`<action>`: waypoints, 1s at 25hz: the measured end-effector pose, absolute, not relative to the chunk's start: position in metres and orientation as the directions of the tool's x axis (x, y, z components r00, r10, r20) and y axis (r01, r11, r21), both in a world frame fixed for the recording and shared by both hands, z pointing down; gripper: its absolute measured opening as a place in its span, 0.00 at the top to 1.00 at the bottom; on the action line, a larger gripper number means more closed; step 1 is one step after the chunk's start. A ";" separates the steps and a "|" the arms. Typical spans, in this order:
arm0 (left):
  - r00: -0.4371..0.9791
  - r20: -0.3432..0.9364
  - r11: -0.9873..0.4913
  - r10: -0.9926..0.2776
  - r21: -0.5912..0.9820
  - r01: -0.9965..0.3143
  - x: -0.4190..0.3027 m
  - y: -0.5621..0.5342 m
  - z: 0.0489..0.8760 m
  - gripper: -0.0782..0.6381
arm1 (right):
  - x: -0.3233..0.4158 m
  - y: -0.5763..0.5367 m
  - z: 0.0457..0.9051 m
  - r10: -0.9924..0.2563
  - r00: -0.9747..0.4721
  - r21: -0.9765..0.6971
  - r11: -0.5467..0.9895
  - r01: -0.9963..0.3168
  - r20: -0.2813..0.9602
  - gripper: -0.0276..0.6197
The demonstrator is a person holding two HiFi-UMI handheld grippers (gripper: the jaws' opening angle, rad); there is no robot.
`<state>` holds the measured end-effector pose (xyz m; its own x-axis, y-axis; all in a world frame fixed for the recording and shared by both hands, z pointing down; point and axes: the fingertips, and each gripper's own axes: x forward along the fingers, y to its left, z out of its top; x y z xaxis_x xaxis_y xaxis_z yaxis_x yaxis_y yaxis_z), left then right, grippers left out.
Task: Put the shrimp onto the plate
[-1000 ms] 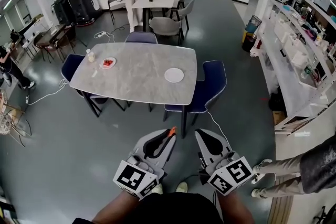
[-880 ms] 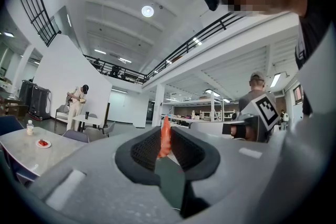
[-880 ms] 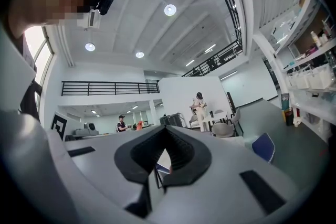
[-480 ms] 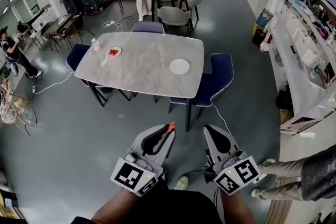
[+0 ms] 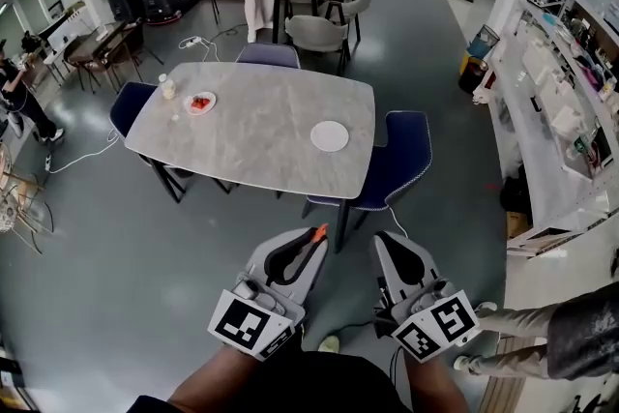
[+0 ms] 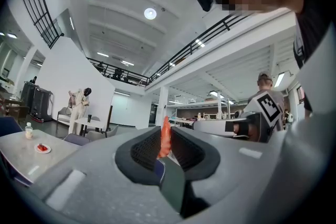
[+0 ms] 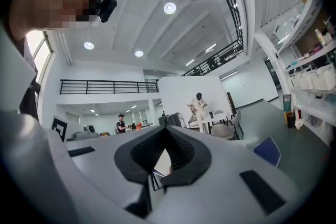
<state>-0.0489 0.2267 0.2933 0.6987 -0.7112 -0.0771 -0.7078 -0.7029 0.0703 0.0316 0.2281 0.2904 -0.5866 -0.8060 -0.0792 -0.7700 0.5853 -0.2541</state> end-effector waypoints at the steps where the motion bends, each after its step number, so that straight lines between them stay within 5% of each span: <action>1: 0.704 -0.081 -0.709 -0.706 0.068 -0.702 -0.052 0.217 0.292 0.81 | 0.028 0.219 0.289 -0.810 -0.582 -0.250 0.581 -0.775 -0.078 0.95; 25: 0.794 -0.045 -0.794 -0.606 0.104 -0.600 -0.098 0.069 0.317 0.81 | -0.026 0.080 0.299 -0.871 -0.490 -0.278 0.481 -0.832 -0.039 0.95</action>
<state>-0.0978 0.0693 0.3169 0.7942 -0.6060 -0.0454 -0.5996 -0.7936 0.1038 -0.0263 0.0798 0.2988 -0.4903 -0.8706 -0.0393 -0.8316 0.4809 -0.2777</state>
